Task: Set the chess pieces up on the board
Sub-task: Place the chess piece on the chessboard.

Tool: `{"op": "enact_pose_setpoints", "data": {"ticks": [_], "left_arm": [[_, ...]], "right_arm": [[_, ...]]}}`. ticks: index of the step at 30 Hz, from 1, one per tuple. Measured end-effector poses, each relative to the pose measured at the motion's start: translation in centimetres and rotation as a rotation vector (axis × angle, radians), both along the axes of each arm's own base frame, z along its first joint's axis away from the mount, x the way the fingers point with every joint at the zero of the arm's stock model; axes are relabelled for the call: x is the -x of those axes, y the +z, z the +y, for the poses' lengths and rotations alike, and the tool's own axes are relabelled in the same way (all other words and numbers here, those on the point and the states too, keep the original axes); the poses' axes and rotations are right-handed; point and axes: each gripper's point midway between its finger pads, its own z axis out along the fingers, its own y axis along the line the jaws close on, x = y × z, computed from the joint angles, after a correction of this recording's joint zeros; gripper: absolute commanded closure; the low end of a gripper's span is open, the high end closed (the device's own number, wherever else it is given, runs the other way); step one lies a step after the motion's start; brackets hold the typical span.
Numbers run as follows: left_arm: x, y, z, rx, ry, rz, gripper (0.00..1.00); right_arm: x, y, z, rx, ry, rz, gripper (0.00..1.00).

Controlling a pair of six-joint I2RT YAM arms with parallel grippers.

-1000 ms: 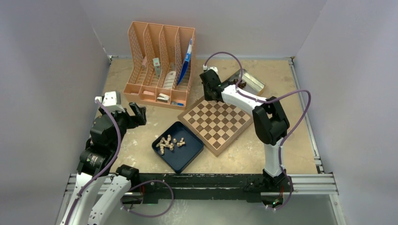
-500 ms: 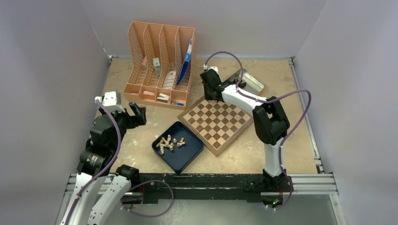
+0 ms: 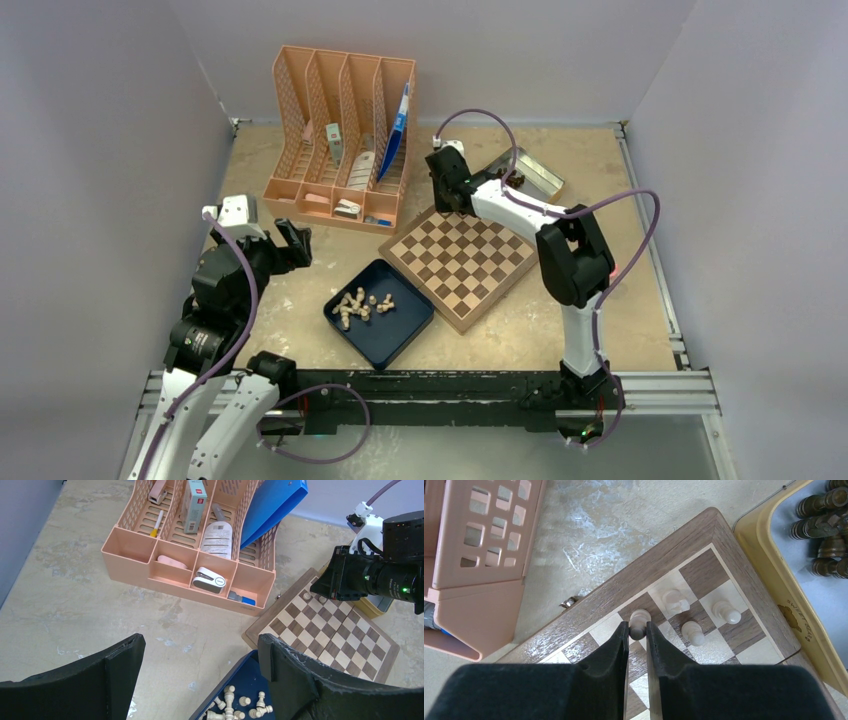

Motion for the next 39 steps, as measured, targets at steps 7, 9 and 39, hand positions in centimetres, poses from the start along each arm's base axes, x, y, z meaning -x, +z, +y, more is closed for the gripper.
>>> {"op": "enact_pose_setpoints", "data": {"ticks": [7,9,39], "left_arm": [[0.0,0.0,0.0,0.000,0.000,0.000,0.17],[0.0,0.0,0.0,0.000,0.000,0.000,0.17],[-0.1,-0.2,0.0,-0.003,0.002,0.007,0.17]], "right_arm": [[0.0,0.0,0.0,0.001,0.000,0.001,0.77],[0.0,0.0,0.0,0.003,-0.001,0.004,0.76],[5.7,10.5,2.9,-0.162,0.133,-0.135,0.62]]}}
